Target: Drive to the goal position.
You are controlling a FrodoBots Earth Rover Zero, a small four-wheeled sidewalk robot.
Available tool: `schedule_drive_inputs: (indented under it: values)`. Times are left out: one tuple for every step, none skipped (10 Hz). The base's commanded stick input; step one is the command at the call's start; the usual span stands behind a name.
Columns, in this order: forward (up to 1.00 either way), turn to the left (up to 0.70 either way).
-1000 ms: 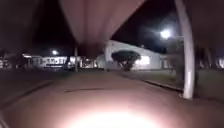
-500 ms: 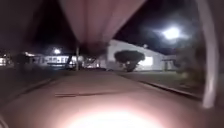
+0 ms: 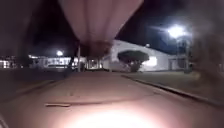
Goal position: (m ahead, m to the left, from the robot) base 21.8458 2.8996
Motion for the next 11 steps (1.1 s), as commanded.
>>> schedule_drive_inputs:
  values:
    - [1.0,0.0]
    - [1.0,0.0]
    - [1.0,0.0]
    - [1.0,0.0]
    - [1.0,0.0]
    - [1.0,0.0]
    - [1.0,0.0]
    - [1.0,0.0]
    - [1.0,0.0]
    - [1.0,0.0]
    - [1.0,0.0]
